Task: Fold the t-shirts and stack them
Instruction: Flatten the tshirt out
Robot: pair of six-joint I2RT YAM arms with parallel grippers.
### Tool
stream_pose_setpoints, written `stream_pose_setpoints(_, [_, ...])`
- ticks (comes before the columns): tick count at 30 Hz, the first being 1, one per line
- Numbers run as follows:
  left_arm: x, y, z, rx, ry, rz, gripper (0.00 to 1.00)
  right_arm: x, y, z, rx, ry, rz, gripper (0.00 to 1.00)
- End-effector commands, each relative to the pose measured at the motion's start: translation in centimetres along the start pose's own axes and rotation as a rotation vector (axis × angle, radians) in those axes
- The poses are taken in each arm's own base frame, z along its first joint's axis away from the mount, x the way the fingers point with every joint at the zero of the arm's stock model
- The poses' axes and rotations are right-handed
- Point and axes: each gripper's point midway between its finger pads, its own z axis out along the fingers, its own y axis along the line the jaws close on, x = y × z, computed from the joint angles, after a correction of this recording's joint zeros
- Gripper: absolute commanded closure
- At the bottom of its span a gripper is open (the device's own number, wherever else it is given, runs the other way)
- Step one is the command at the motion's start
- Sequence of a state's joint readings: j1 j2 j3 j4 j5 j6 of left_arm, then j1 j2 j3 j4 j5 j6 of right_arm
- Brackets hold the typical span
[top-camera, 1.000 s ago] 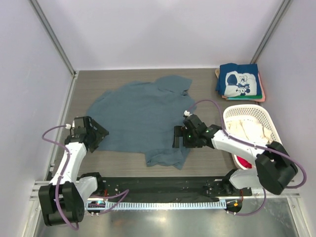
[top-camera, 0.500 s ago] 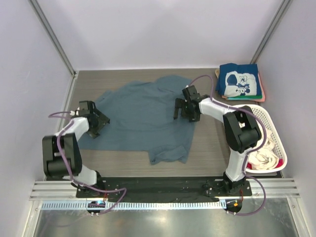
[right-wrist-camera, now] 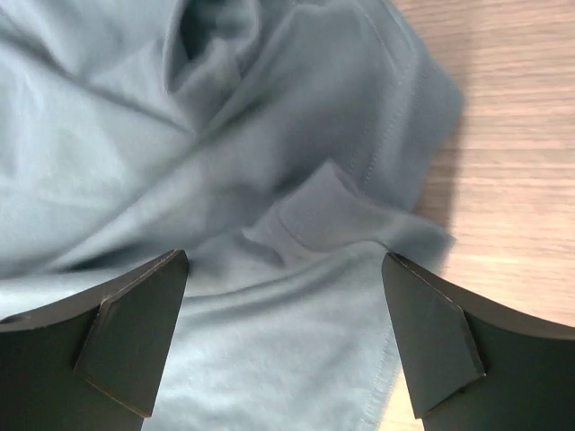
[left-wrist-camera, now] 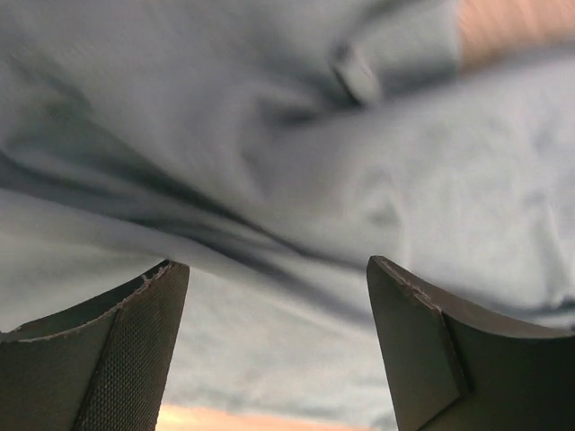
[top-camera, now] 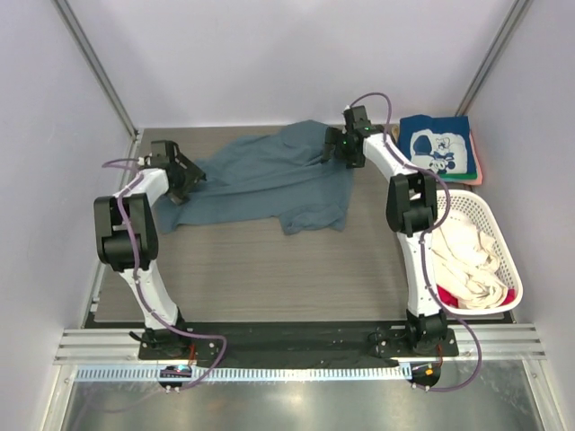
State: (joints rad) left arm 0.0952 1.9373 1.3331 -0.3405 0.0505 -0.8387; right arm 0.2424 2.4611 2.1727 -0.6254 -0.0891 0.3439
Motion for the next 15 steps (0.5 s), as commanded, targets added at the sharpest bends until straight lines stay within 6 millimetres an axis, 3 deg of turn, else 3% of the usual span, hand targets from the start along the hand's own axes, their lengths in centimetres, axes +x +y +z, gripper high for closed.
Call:
stream_pose_setpoints(1, [0.0, -4.5, -6.6, 0.118, -0.039, 0.093, 0.17, -1.6, 2.6, -7.8, -0.053, -0.041, -0.085, 0.05])
stream_pose_setpoints(2, [0.4, -4.6, -7.7, 0.133, -0.041, 0.099, 0.17, -1.1, 2.7, -8.8, -0.045, -0.045, -0.092, 0.05])
stream_pose_setpoints(3, [1.7, -3.4, -8.3, 0.12, -0.028, 0.103, 0.16, 0.2, 3.7, -9.7, -0.05, -0.04, -0.111, 0.05])
stream_pose_setpoints(4, [2.3, -3.2, -9.3, 0.127, -0.031, 0.114, 0.15, 1.7, 3.8, -11.8, -0.049, -0.042, -0.114, 0.05])
stream_pose_setpoints(5, [1.9, -3.6, -11.9, 0.169, -0.073, 0.124, 0.15, 2.8, 3.9, -12.3, -0.038, -0.038, -0.12, 0.05])
stream_pose_setpoints(6, [2.7, -2.7, -12.5, 0.156, -0.064, 0.134, 0.15, 4.0, 4.7, -13.1, -0.049, -0.031, -0.134, 0.05])
stream_pose_setpoints(7, [3.6, -1.6, -13.1, 0.14, -0.051, 0.148, 0.14, 7.2, 5.5, -13.0, -0.056, 0.023, -0.16, 0.05])
stream_pose_setpoints(8, [3.9, -1.0, -15.2, 0.145, -0.062, 0.179, 0.14, 8.0, 6.5, -14.1, -0.072, 0.02, -0.173, 0.04])
stream_pose_setpoints(10, [4.7, 0.5, -16.5, 0.128, -0.07, 0.218, 0.14, 11.7, 7.9, -14.0, -0.094, 0.083, -0.206, 0.04])
stream_pose_setpoints(12, [5.1, 1.4, -18.8, 0.137, -0.095, 0.265, 0.13, 13.3, 8.5, -13.8, -0.095, 0.108, -0.206, 0.04])
stream_pose_setpoints(15, [6.2, 2.9, -20.8, 0.144, -0.106, 0.31, 0.12, 15.6, 9.4, -12.7, -0.085, 0.155, -0.218, 0.05])
